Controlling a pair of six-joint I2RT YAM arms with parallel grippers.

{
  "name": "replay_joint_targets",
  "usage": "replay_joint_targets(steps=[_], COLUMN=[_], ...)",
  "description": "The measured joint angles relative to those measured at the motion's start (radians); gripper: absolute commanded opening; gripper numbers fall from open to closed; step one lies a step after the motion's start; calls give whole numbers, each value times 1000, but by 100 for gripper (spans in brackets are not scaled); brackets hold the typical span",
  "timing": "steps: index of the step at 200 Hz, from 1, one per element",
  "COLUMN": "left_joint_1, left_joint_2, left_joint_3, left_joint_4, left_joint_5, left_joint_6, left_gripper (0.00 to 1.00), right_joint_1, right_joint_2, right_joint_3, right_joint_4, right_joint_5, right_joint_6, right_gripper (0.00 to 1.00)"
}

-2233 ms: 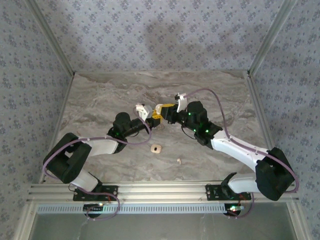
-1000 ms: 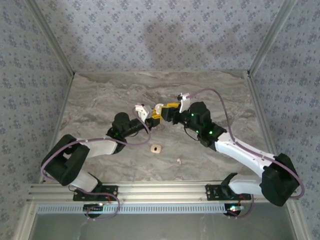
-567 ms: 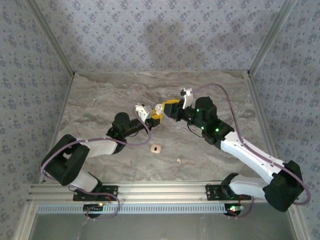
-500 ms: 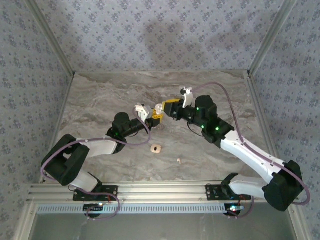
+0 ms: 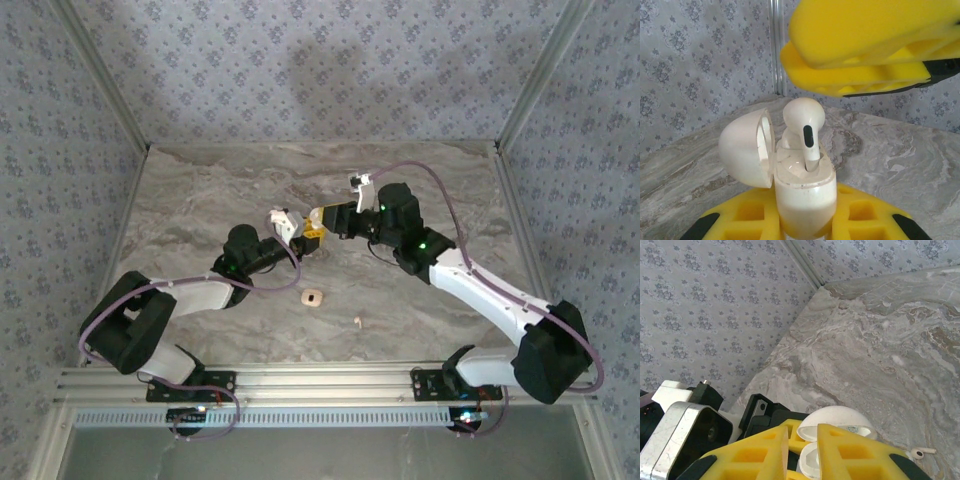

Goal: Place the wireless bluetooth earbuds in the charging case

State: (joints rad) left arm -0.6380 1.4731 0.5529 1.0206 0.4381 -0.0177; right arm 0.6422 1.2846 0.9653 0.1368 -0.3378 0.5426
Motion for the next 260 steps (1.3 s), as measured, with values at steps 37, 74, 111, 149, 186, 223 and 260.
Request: replay_joint_targets(steps=[37, 74, 111, 149, 186, 223, 260], left_joint_1=[0, 0, 0, 0, 0, 0, 0], left_joint_2=[-2, -7, -7, -14, -21, -21, -22], left_joint_3=[0, 0, 0, 0, 0, 0, 0], left_joint_4=[-1, -4, -12, -27, -31, -33, -35], left_joint_5=[0, 0, 0, 0, 0, 0, 0], left_joint_6=[2, 3, 9, 18, 21, 21, 22], left_gripper=[9, 9, 9, 9, 9, 9, 9], right_joint_1=[-5, -5, -5, -5, -5, -5, -5], right_joint_2=[8, 13, 6, -37, -87, -93, -87], right_joint_3=[6, 6, 6, 6, -1, -8, -14], right_joint_4=[1, 1, -18, -71, -100, -115, -120], right_joint_5=[-13, -19, -18, -17, -14, -15, -14], right_joint_6=[11, 19, 18, 18, 20, 27, 30], right_gripper=[21, 23, 27, 28, 26, 23, 22])
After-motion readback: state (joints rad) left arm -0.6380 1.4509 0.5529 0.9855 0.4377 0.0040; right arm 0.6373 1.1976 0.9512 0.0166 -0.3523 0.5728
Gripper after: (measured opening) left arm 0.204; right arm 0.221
